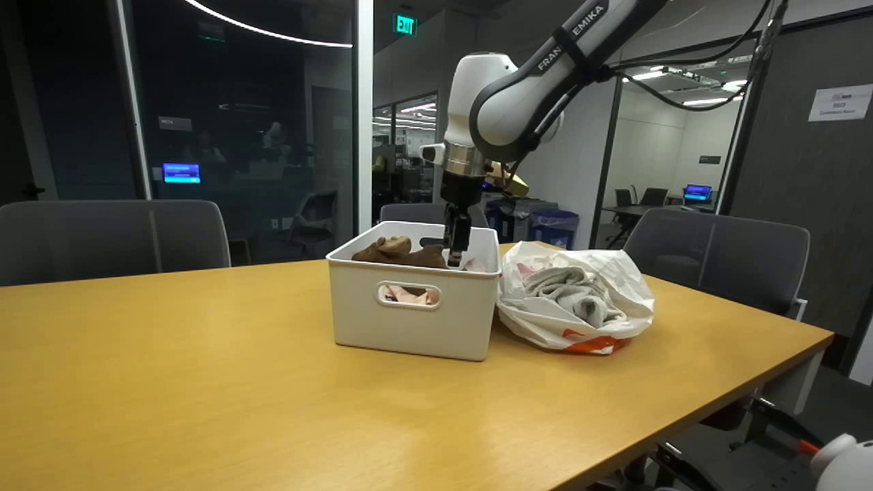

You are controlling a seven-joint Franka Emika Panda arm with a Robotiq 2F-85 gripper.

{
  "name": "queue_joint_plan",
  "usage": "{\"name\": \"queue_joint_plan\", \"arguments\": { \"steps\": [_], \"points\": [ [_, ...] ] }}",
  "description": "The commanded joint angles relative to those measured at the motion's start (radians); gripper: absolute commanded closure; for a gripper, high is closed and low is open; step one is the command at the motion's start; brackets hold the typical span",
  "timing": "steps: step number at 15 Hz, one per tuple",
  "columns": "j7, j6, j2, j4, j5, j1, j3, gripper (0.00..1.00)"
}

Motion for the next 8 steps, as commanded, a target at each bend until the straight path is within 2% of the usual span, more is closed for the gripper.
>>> {"name": "queue_joint_plan", "arguments": {
  "steps": [1, 6, 7, 8],
  "points": [
    [-0.051, 0.014, 0.104, 0.144, 0.080, -0.019, 0.032, 0.00],
    [-0.094, 0.000, 0.184, 0.232, 0.206, -0.056, 0.066, 0.00],
    [-0.101, -0.004, 0.196, 0.237, 0.226, -0.067, 0.070, 0.19],
    [-0.112, -0.005, 0.206, 0.239, 0.246, -0.077, 0.075, 0.27]
  ]
}}
